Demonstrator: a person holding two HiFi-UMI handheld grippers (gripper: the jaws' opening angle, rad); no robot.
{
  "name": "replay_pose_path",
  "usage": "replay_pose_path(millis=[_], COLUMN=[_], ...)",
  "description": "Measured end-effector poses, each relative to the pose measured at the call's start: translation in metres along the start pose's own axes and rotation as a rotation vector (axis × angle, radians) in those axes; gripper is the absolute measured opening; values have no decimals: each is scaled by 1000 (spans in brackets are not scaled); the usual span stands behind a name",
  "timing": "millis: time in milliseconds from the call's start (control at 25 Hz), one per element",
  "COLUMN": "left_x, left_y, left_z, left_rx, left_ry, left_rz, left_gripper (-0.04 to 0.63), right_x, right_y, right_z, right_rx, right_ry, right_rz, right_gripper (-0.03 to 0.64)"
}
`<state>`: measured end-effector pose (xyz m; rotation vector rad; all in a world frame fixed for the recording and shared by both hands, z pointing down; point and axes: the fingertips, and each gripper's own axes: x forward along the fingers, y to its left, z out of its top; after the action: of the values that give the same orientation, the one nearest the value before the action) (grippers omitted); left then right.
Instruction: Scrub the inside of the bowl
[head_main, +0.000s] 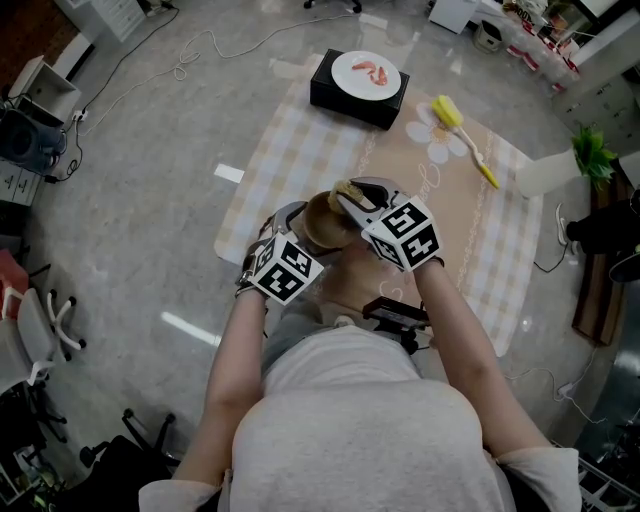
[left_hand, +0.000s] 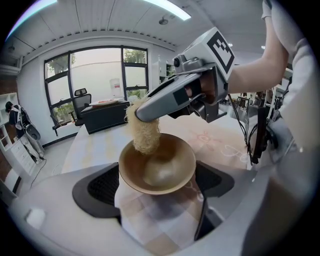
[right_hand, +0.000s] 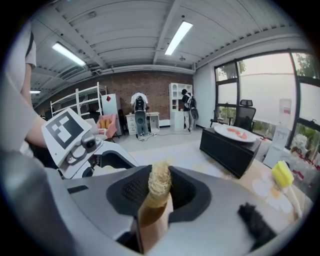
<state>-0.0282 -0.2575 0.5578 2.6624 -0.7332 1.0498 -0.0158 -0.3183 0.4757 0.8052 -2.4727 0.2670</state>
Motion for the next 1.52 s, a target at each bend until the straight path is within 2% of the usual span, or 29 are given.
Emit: replay_pose_path(millis=[400, 680, 800, 1120, 1320, 1520], left_x=[0, 1, 1, 0, 1, 1], left_y=[0, 0, 0, -1, -1, 0], left_z=[0, -1, -1, 0, -1, -1], left_rx=[3, 5, 5, 4, 5, 9], left_ry=[0, 2, 3, 5, 5, 7], left_rz=[3, -1, -1, -8, -8, -5], left_gripper=[488, 488, 488, 489, 489, 489], right_x=[-17, -29, -29, -15, 1, 20], right_y=[14, 33, 45, 69, 73, 61], right_z=[-21, -33, -35, -32, -27, -21], right_rx=[-98, -67, -34, 23, 34, 29], right_ry=[153, 202, 201, 174, 149, 107], right_rz=[66, 173, 232, 320, 317, 225], right_gripper=[100, 100, 100, 100, 100, 100])
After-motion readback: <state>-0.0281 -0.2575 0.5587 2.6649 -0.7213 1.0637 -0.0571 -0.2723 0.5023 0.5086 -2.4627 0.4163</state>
